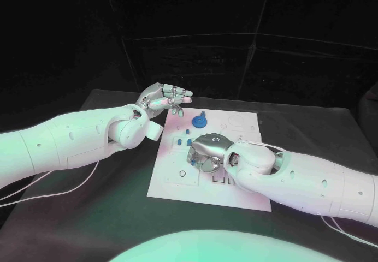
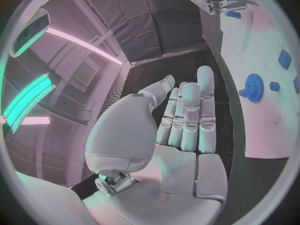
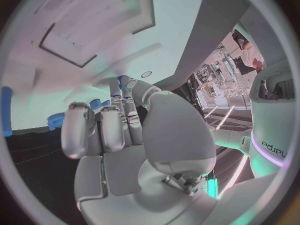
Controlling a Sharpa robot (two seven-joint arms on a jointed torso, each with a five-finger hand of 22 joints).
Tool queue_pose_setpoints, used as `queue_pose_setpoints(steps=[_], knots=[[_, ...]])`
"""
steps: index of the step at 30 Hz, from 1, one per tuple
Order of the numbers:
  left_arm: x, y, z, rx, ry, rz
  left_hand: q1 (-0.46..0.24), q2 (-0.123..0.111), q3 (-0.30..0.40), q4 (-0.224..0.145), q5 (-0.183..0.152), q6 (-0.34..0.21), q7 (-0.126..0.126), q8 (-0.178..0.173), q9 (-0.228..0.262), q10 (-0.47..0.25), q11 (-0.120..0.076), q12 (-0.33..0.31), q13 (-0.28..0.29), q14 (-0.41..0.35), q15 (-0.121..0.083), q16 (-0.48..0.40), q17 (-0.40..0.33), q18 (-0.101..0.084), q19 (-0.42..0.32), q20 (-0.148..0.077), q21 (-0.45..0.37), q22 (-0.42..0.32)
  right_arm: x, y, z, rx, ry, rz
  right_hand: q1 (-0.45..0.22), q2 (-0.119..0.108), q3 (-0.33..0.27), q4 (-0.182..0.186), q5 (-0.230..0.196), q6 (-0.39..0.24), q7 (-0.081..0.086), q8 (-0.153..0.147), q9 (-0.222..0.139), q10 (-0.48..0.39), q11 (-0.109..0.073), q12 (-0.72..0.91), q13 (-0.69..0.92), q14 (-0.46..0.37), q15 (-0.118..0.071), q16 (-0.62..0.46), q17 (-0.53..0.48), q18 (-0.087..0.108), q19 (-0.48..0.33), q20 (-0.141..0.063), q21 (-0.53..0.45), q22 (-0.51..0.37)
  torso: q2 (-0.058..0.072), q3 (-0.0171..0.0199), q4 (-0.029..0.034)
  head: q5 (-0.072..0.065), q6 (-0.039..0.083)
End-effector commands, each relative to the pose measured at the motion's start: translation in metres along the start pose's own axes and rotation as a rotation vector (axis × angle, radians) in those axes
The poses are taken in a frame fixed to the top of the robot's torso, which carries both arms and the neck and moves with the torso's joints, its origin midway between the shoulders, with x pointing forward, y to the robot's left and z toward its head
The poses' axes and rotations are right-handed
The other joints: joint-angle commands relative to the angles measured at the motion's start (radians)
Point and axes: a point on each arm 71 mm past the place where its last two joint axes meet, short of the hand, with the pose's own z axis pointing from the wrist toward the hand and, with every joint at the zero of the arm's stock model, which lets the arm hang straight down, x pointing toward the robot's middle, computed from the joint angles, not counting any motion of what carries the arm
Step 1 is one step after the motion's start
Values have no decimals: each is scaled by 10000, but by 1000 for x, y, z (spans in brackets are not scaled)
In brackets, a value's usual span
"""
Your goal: Assemble the parts on the task board
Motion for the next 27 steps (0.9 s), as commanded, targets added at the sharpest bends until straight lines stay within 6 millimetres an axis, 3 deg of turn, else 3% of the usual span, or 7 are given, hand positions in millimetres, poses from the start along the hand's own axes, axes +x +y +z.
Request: queue_pose_setpoints(steps=[1, 4, 9, 12, 19, 27], knots=[[1, -1, 0, -13, 142, -125, 58, 0, -76, -3, 25, -44, 3, -19, -9, -40, 7, 35, -9, -74, 14, -73, -26, 55, -6, 45, -54, -20, 2, -1, 0, 123, 226, -169, -106, -35, 15, 42, 45, -54, 22, -32, -11, -81, 12, -69, -26, 409, 33, -45, -16, 58, -23, 61, -14, -17, -4, -1, -4, -17, 15], [1, -1, 0, -65, 194, -150, 50, -1, -85, 2, 25, -50, 7, -21, -9, -47, 11, 36, -9, -80, 17, -78, -38, 54, -7, 48, -60, -25, 3, -1, 1, 146, 235, -178, -190, -90, 0, 64, 81, -175, 68, -98, -31, -207, 57, -165, -97, 399, 74, -65, -54, 65, -44, 90, -38, -55, -6, -3, 2, -36, 18], [1, 0, 0, -140, 246, -177, 4, 6, -119, 34, 24, -70, 20, -26, -8, -74, 25, 40, -10, -99, 32, -86, -63, 51, -10, 60, -86, -42, 1, -2, 1, 174, -8, -149, -419, -303, -11, 123, 138, -744, 288, -173, -72, -905, 306, -560, -384, 292, 271, -310, -447, 146, -247, 241, -294, -483, -11, 7, 12, -49, 32], [0, 0, -1, -166, 251, -182, -32, 2, -152, 58, 23, -86, 25, -29, -6, -94, 33, 47, -10, -111, 42, -88, -81, 50, -11, 70, -108, -57, -1, -3, 0, 163, -371, -87, -534, -479, -194, 160, 185, -1446, 351, -176, -79, -1493, 430, -726, -494, 183, 368, -564, -828, 315, -591, 349, -773, -1273, -10, 8, 9, -48, 37], [-1, 0, -2, -194, 249, -183, -36, 0, -158, 60, 24, -89, 25, -30, -6, -97, 33, 48, -9, -112, 43, -87, -82, 50, -11, 71, -112, -60, -9, -6, -9, -34, -1366, 262, -499, -474, -420, 189, 229, -1600, 339, -108, -31, -1617, 423, -537, -452, 176, 361, -637, -941, 361, -640, 369, -948, -1517, -11, 11, -8, -47, 83], [-3, 0, -3, -216, 213, -170, -36, 0, -158, 60, 24, -89, 25, -30, -6, -97, 33, 48, -9, -112, 43, -87, -82, 50, -11, 71, -112, -60, -17, -19, -38, 311, -1811, 1104, -463, -389, -486, 242, 305, -1364, 261, -43, -1, -1310, 331, -182, -433, 201, 291, -639, -971, 353, -557, 314, -952, -1507, -28, -3, -8, -125, 173]])
